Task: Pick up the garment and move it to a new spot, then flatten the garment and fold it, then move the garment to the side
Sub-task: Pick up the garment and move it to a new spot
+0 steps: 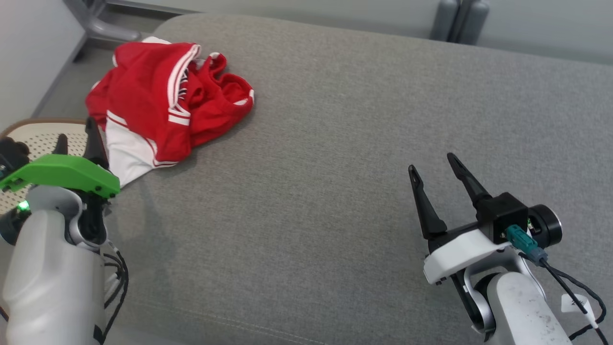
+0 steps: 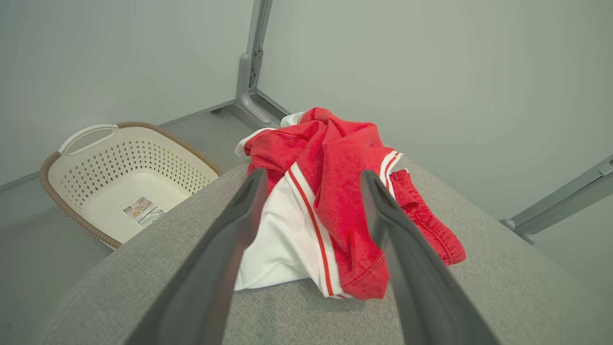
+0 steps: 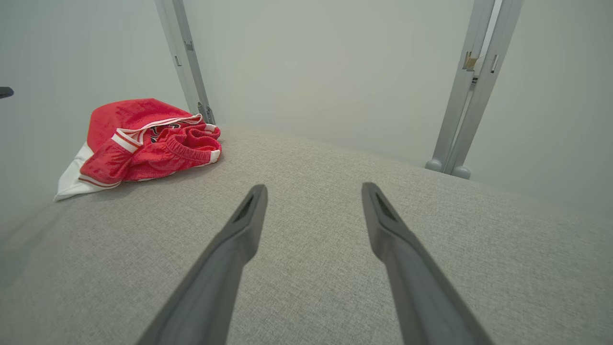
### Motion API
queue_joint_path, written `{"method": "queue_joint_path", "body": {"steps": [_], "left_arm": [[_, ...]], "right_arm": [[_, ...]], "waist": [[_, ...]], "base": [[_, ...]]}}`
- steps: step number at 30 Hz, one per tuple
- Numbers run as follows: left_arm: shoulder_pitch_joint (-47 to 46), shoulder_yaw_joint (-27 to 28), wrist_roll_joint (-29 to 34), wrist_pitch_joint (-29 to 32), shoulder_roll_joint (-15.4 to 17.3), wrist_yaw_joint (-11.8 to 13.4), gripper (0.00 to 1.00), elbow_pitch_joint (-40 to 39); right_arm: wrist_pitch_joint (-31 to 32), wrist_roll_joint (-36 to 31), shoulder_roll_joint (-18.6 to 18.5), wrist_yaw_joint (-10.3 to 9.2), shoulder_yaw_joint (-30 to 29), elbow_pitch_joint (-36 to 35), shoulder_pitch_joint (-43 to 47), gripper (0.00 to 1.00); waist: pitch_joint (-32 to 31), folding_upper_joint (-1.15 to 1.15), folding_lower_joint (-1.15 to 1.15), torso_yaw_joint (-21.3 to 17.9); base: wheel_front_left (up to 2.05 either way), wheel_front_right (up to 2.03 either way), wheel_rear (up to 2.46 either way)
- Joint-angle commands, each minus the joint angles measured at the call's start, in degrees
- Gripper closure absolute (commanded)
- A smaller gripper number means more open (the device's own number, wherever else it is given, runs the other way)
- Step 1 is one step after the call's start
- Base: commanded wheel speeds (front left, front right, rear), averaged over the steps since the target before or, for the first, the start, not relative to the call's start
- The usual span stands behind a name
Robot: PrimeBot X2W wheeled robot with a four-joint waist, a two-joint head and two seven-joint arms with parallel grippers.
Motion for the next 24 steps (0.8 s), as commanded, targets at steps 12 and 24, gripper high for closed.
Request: {"method": "queue_joint_path", "body": {"steps": [12,24], "left_arm": [[-11.45,2.21,-1.68,0.77,5.36,1.02,0.00,10.18],[-13.62,0.76,-0.89,1.88,7.44,1.08,1.00,13.78]], "right_arm": [[2.73,-1.62,-0.23,-0.02,0.50,-7.57,-0.58,0.00],[1.65,0.04,-0.22,-0.02,1.47,-5.75,-0.05,0.00]], "waist": [[15.46,0.00,0.00,-11.66],[11.66,0.00,0.00,-11.35]], "base": [[0.00,0.00,0.00],[0.00,0.00,0.00]]}}
